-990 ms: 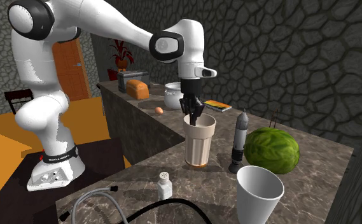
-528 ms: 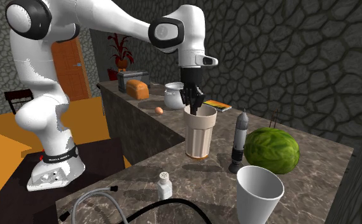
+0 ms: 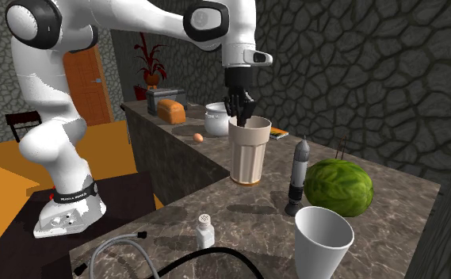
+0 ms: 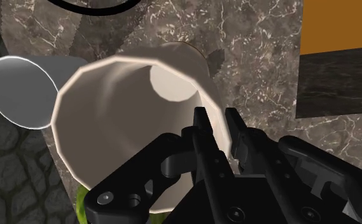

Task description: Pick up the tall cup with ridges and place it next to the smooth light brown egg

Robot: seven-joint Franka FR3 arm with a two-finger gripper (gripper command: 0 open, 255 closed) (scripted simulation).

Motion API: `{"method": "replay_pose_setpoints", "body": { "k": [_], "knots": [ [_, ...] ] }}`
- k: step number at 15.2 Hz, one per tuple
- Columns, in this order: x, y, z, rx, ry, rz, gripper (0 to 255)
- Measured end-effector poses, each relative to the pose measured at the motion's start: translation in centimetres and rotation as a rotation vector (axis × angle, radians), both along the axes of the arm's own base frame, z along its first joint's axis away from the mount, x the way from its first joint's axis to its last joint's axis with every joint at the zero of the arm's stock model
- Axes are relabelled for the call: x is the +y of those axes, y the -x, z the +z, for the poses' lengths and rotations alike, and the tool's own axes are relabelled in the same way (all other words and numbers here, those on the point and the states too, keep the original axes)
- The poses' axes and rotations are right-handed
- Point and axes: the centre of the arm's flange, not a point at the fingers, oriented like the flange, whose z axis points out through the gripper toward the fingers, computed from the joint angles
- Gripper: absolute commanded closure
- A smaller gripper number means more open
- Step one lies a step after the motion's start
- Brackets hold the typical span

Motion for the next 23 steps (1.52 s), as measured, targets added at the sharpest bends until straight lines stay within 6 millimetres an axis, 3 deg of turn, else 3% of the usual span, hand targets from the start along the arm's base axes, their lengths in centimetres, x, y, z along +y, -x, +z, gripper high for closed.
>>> {"method": "replay_pose_setpoints", "body": {
  "k": [15, 17, 23],
  "knots": [
    [0.0, 0.0, 7.6, 0.0, 0.0, 0.0, 255],
    [1.5, -0.5, 7.6, 0.001, 0.0, 0.0, 255],
    [8.5, -2.8, 5.6, 0.0, 0.0, 0.001, 255]
  ]
}}
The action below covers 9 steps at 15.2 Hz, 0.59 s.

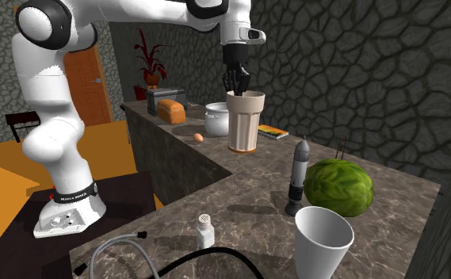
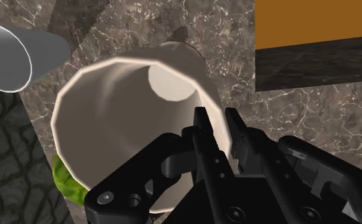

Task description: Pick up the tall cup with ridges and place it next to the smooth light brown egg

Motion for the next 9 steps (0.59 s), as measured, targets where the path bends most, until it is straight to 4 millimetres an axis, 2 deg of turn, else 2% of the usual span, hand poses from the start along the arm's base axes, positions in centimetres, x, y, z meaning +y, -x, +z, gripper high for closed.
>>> {"method": "replay_pose_setpoints", "body": {
  "k": [9],
  "knots": [
    [11.0, -3.2, -2.7, 0.0, 0.0, 0.0, 255]
  ]
}}
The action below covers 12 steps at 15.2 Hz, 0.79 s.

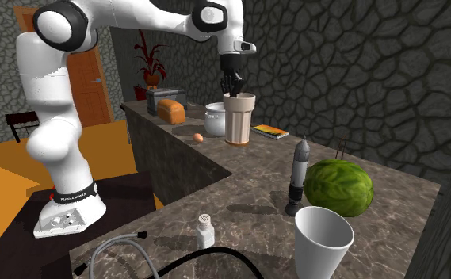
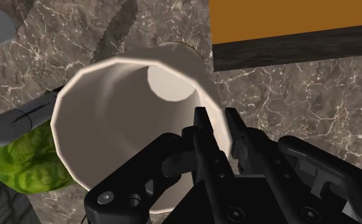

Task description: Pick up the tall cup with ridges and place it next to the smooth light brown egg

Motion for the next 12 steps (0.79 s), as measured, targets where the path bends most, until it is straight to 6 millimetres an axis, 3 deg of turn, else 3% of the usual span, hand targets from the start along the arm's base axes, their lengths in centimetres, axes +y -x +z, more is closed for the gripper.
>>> {"method": "replay_pose_setpoints", "body": {
  "k": [12],
  "knots": [
    [15.0, -4.4, -3.8, 0.0, 0.0, 0.0, 255]
  ]
}}
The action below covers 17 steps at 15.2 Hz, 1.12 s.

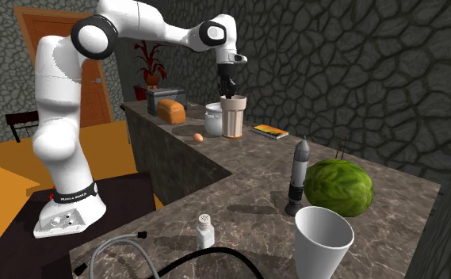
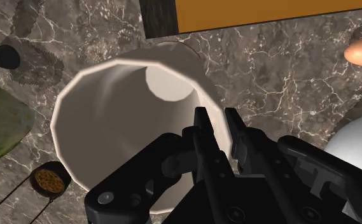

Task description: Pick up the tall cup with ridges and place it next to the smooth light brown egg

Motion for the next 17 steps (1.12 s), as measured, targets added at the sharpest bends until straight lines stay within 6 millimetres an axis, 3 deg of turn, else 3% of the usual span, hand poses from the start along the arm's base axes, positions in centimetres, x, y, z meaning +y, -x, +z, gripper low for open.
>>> {"method": "replay_pose_setpoints", "body": {
  "k": [9, 17],
  "knots": [
    [10.7, -3.0, -3.3, 0.0, 0.0, 0.0, 255],
    [11.3, -3.3, -7.3, 0.0, 0.0, -0.002, 255]
  ]
}}
